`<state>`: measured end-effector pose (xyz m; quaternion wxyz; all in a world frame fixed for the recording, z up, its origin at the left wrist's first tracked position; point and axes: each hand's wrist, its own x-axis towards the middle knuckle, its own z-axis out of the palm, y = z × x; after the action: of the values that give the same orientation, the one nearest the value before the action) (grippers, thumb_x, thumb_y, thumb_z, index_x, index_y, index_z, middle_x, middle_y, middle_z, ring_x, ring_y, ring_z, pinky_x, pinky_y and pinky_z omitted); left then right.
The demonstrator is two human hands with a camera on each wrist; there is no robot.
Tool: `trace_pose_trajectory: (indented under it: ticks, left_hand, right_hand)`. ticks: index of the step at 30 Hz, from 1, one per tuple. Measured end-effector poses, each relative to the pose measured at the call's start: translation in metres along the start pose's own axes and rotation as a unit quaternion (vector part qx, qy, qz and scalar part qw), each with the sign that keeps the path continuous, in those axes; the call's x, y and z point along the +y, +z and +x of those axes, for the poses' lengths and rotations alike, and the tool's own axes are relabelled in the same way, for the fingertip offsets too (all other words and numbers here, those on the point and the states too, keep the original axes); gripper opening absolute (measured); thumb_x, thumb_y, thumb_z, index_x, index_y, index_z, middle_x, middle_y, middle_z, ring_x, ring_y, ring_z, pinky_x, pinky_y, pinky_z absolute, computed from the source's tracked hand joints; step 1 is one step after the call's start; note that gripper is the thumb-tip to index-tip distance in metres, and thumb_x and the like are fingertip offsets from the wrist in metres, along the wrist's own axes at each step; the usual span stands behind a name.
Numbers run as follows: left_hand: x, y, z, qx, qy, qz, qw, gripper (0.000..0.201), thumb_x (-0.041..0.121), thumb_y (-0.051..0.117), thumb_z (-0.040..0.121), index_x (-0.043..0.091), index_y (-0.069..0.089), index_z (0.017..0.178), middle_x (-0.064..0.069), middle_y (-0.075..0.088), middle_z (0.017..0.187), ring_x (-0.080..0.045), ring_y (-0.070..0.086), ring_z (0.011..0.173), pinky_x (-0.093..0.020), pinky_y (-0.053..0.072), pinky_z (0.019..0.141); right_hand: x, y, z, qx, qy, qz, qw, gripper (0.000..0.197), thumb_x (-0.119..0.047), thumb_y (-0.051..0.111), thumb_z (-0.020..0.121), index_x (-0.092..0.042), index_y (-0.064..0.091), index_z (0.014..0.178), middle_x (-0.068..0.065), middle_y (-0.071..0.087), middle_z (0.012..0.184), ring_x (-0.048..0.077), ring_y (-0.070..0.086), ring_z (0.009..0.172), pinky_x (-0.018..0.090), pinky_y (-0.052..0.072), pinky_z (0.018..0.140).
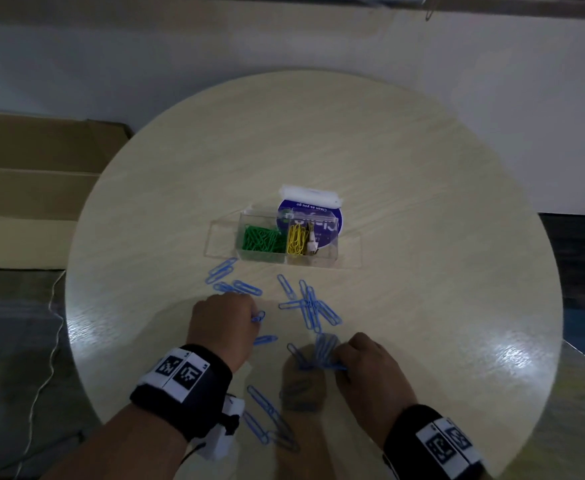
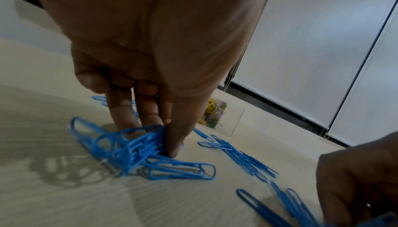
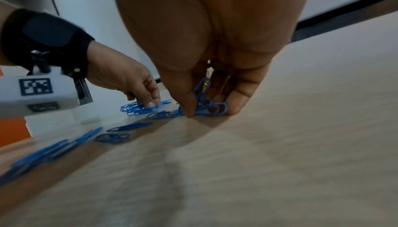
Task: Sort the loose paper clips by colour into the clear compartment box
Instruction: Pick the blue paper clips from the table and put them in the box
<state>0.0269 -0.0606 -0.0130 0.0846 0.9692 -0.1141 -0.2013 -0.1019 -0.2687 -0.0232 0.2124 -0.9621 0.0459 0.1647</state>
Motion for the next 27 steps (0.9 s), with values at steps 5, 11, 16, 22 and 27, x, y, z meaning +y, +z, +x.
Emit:
trace_pose_trajectory:
  ticks: [5, 11, 16, 22, 27]
  left_hand:
    - [0.004, 0.004, -0.006, -0.007, 0.017, -0.084, 0.996, 0.007, 0.022, 0.060, 0.089, 0.023, 0.056, 0.084, -0.004, 0.060, 0.097, -0.027, 0.060, 0.093, -0.034, 0.044, 0.077]
    - [-0.001, 0.007, -0.016, 0.049, 0.010, -0.129, 0.990, 0.049, 0.030, 0.078, 0.075, 0.021, 0.056, 0.118, -0.005, 0.052, 0.112, -0.029, 0.058, 0.098, -0.039, 0.049, 0.081]
    - [-0.006, 0.011, -0.019, 0.076, -0.036, -0.128, 0.988, 0.056, 0.048, 0.076, 0.071, 0.022, 0.051, 0.113, -0.005, 0.050, 0.107, -0.031, 0.059, 0.091, -0.041, 0.051, 0.074]
    - [0.000, 0.011, -0.025, 0.129, 0.018, -0.154, 0.980, 0.048, 0.035, 0.077, 0.073, 0.026, 0.050, 0.112, 0.001, 0.044, 0.112, -0.025, 0.053, 0.095, -0.035, 0.048, 0.074]
    - [-0.002, 0.007, -0.023, 0.042, -0.103, -0.046, 0.993, 0.056, 0.069, 0.059, 0.075, 0.020, 0.053, 0.100, -0.003, 0.051, 0.102, -0.028, 0.057, 0.094, -0.040, 0.050, 0.073]
  right_hand:
    - [0.001, -0.014, 0.002, 0.013, -0.016, 0.026, 0.999, 0.015, -0.023, 0.057, 0.074, -0.025, 0.066, 0.086, -0.002, 0.061, 0.078, 0.024, 0.062, 0.078, 0.031, 0.044, 0.067]
    - [-0.007, -0.073, 0.032, 0.147, 0.022, 0.204, 0.968, 0.010, -0.016, 0.074, 0.077, -0.024, 0.072, 0.082, -0.011, 0.068, 0.070, -0.002, 0.061, 0.065, 0.011, 0.044, 0.062]
    - [-0.015, -0.103, 0.084, 0.224, 0.063, 0.249, 0.940, 0.010, -0.019, 0.075, 0.075, -0.024, 0.068, 0.079, -0.008, 0.068, 0.066, 0.001, 0.059, 0.060, 0.011, 0.040, 0.056]
    - [-0.023, -0.104, 0.128, 0.199, 0.080, 0.217, 0.952, 0.011, -0.024, 0.073, 0.075, -0.022, 0.071, 0.085, -0.003, 0.071, 0.076, 0.013, 0.065, 0.076, 0.019, 0.041, 0.067]
    - [-0.018, -0.101, 0.112, 0.233, 0.088, 0.203, 0.947, 0.013, -0.034, 0.069, 0.080, -0.025, 0.073, 0.089, -0.003, 0.071, 0.080, 0.011, 0.067, 0.072, 0.022, 0.045, 0.069]
